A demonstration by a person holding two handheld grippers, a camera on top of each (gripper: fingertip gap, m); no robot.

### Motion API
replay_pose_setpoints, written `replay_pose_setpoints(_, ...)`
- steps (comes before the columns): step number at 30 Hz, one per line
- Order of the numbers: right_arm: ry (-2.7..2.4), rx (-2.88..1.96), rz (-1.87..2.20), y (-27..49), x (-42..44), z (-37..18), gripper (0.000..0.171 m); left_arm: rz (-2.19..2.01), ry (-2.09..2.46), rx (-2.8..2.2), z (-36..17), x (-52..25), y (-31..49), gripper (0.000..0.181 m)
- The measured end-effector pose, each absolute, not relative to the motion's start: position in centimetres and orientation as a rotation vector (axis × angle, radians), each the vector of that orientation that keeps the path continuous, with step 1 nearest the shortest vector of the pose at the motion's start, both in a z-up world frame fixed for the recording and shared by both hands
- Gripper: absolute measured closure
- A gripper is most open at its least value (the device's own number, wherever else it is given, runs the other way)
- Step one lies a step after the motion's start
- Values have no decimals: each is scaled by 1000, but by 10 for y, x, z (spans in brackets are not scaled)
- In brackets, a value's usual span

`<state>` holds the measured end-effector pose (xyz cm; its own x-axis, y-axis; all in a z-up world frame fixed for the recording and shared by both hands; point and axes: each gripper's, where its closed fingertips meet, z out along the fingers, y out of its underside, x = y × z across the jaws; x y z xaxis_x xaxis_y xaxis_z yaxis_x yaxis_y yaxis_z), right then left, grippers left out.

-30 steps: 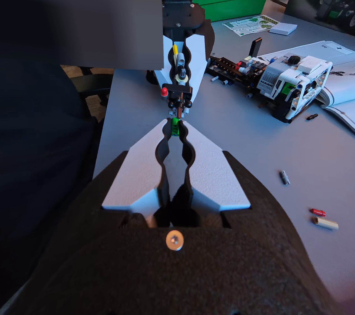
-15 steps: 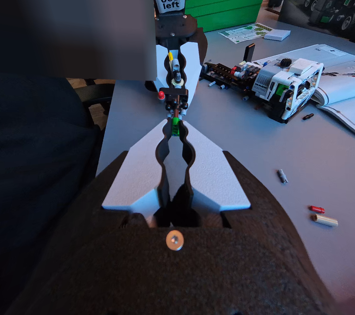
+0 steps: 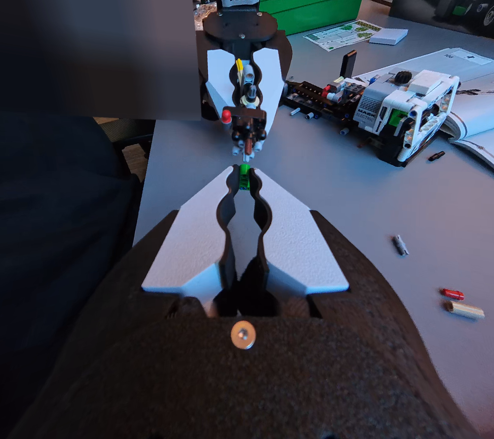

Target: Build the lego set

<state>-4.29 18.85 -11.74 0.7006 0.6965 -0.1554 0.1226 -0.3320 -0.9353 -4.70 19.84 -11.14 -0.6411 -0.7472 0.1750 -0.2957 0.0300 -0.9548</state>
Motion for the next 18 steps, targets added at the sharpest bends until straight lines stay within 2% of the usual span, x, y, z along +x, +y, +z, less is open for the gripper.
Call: replay_pose_setpoints(18,-643,-1857,686,189,-44,-120,165,-1597,1949,-1034,-114,-46,194,171)
